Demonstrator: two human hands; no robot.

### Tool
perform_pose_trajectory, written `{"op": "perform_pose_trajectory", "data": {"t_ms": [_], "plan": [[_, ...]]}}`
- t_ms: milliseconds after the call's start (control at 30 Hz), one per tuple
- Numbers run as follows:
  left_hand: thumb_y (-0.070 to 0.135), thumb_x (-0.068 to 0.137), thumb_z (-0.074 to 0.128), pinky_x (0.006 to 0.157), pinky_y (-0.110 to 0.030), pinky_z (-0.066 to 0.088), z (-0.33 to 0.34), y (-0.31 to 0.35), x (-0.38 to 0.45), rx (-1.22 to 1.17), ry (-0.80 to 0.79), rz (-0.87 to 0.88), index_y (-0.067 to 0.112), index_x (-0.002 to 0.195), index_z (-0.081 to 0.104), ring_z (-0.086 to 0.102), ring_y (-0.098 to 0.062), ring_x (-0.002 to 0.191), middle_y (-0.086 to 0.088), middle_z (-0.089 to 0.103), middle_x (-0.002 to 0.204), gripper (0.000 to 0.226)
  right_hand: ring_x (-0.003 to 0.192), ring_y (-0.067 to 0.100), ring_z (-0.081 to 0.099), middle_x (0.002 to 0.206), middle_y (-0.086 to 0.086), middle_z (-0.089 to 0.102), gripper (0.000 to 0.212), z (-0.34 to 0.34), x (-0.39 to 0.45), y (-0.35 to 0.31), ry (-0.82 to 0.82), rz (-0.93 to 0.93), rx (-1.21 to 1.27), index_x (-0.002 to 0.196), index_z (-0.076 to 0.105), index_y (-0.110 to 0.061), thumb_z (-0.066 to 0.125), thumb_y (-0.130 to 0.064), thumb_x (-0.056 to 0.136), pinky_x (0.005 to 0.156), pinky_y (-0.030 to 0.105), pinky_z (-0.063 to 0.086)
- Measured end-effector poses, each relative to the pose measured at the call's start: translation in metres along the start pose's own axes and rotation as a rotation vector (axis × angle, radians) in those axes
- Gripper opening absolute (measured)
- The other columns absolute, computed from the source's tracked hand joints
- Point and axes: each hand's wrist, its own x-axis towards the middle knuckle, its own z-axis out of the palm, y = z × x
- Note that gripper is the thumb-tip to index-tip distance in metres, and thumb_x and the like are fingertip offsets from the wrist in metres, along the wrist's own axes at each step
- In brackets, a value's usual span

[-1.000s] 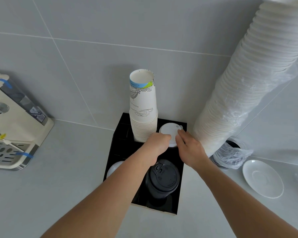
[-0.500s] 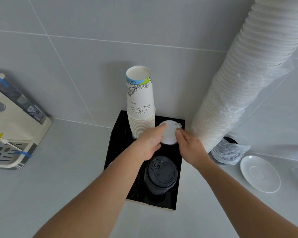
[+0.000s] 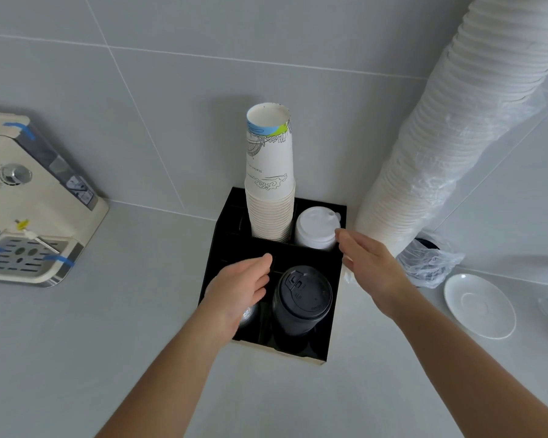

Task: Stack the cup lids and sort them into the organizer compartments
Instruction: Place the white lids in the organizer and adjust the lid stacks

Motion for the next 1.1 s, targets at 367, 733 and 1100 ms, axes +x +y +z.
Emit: {"op": "perform_pose_trajectory", "data": {"t_ms": [367, 733, 1100], "plan": [[0.053, 0.085, 0.061, 0.107, -0.033, 0.042, 0.010, -0.063, -0.013, -0.029, -0.063, -0.209, 0.025, 0.118, 0.060, 0.053, -0.014, 0.114, 0.004, 0.050, 0.111, 0.043, 0.104, 0.006, 0.069, 0.106, -0.013, 0.075, 0.031, 0.017, -0.033, 0.033, -0.187, 0.026, -0.118, 0.116, 0.066, -0.033, 0.060, -0.013, 0.094, 0.091, 0.023, 0.049], [0.063, 0.077, 0.064, 0.115, -0.045, 0.033, 0.033, -0.071, 0.003, -0.178, -0.074, -0.270, 0.032, 0.131, 0.048, 0.036, -0.025, 0.140, -0.001, 0.042, 0.147, 0.064, 0.092, 0.001, 0.069, 0.101, -0.017, 0.075, 0.026, 0.017, -0.042, 0.041, -0.100, 0.022, -0.139, 0.107, 0.067, -0.043, 0.058, -0.023, 0.094, 0.083, 0.023, 0.050], [0.065, 0.072, 0.065, 0.108, -0.041, 0.036, 0.039, -0.092, 0.022, -0.113, -0.123, -0.187, 0.037, 0.145, 0.034, 0.043, -0.019, 0.126, 0.013, 0.045, 0.133, 0.084, 0.101, 0.001, 0.069, 0.104, -0.020, 0.076, 0.029, 0.015, -0.042, 0.051, -0.064, 0.000, -0.069, 0.109, 0.066, -0.046, 0.055, -0.022, 0.097, 0.101, 0.038, 0.052]]}}
